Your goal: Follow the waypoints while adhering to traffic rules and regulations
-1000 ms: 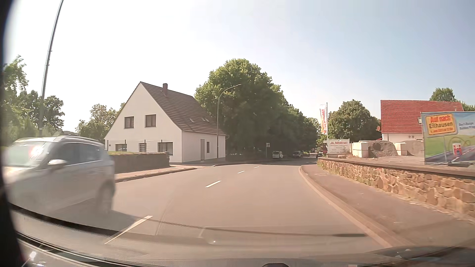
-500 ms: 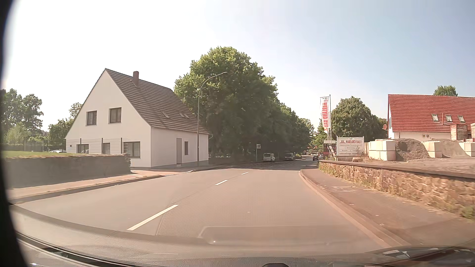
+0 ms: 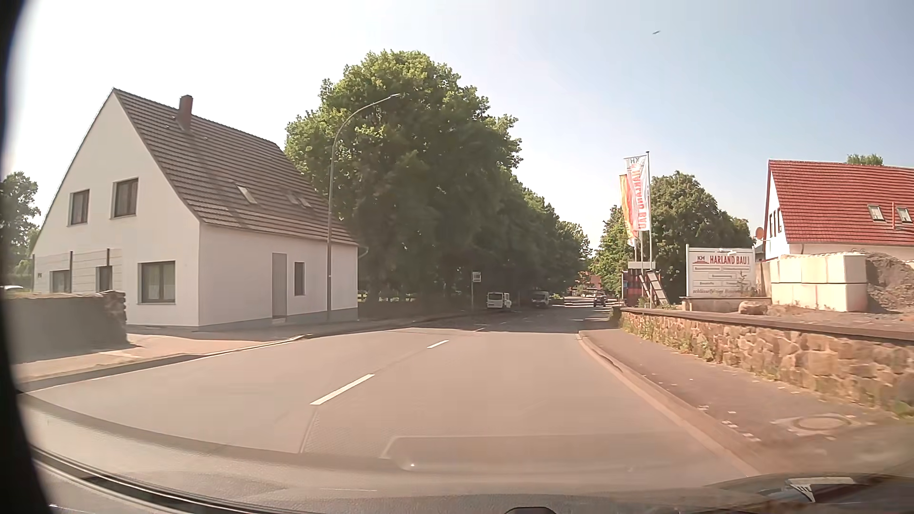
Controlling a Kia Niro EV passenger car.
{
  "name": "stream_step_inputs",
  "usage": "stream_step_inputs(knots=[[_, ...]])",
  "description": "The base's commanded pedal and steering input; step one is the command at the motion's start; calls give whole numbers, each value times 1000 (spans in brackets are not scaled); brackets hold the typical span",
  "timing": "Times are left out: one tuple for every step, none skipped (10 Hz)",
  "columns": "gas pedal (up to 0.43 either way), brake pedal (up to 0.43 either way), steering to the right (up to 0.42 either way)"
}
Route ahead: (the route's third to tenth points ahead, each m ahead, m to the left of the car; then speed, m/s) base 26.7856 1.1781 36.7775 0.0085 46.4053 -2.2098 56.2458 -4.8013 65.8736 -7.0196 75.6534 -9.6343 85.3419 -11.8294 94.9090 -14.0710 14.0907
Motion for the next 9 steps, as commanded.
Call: stream_step_inputs(knots=[[118,0,25],[110,0,25],[110,0,25],[110,0,25],[98,0,25],[98,0,25],[98,0,25],[98,0,25],[98,0,25]])
